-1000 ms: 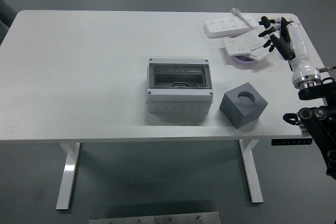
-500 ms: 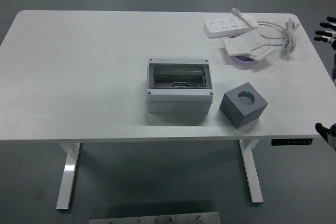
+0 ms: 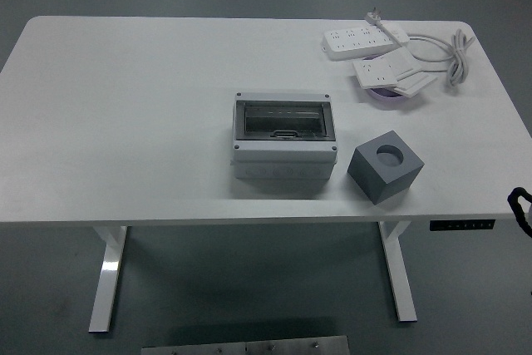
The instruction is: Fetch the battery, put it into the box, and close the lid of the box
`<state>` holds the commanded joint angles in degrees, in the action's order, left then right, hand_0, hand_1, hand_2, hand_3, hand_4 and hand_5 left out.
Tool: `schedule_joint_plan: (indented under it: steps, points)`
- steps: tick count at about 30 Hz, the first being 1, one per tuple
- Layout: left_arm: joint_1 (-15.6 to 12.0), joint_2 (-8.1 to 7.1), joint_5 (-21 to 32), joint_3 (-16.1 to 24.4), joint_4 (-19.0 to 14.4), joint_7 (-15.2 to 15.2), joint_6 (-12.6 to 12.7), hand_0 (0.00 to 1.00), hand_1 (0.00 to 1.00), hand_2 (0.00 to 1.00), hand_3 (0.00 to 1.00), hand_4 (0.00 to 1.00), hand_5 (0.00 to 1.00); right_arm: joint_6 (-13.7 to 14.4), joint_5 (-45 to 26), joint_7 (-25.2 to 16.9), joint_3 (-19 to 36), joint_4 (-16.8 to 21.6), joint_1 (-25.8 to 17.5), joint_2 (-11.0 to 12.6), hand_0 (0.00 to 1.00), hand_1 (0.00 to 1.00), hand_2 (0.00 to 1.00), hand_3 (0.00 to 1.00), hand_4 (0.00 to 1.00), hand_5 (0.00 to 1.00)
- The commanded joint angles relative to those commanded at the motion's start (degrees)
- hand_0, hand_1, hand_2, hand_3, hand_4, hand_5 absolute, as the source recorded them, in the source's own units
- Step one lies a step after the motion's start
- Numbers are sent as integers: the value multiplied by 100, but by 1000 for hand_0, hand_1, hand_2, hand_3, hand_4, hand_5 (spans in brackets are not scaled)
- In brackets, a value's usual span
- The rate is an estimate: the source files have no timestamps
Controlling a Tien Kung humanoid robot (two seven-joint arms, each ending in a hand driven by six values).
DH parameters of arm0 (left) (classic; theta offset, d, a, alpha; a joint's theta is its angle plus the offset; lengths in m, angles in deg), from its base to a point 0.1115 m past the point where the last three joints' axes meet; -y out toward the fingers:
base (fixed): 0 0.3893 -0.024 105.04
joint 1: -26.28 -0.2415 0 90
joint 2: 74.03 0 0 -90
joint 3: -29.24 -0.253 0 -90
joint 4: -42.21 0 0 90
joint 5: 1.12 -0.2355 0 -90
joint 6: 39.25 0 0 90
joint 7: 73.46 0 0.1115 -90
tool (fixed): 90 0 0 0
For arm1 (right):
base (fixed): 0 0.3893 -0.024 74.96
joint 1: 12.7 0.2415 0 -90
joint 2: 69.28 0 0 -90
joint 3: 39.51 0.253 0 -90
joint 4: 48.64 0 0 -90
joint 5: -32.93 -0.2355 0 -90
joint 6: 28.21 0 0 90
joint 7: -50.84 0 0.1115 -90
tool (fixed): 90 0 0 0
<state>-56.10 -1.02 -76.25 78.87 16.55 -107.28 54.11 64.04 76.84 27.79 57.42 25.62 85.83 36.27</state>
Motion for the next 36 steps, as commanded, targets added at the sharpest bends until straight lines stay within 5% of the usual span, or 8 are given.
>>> schedule_joint_plan:
  steps: [11,12,17,18,29,30,35,36]
  points:
    - [23,11,-145,86,-14,-53,-81,632,698,573,541,500,2,333,189,-93,244,1,-10,7,998,976,947,944,998,998]
    - [24,13,-148,90,-15,-58,-85,632,698,573,541,500,2,380,196,-110,241,-3,-5,13,937,984,970,757,998,998]
    - [34,24,-144,91,-16,-71,-100,632,698,573,541,500,2,343,173,-113,194,-26,9,25,937,984,970,757,998,998]
    - [35,26,-144,93,-16,-75,-104,632,698,573,541,500,2,306,191,-87,191,-33,14,23,998,691,802,998,998,998]
    - [28,23,-158,121,-15,-150,-175,632,698,573,541,500,2,426,478,9,244,18,31,34,998,685,780,998,998,998]
    - [28,23,-159,120,-14,-151,-178,632,698,573,541,500,2,512,514,-23,255,39,32,35,739,829,979,998,998,998]
    - [24,27,-156,116,-12,-157,-183,632,698,573,541,500,2,759,630,-134,302,120,37,49,739,829,979,998,998,998]
    - [22,28,-155,115,-12,-157,-183,632,698,573,541,500,2,770,631,-140,304,121,40,52,641,822,986,998,998,998]
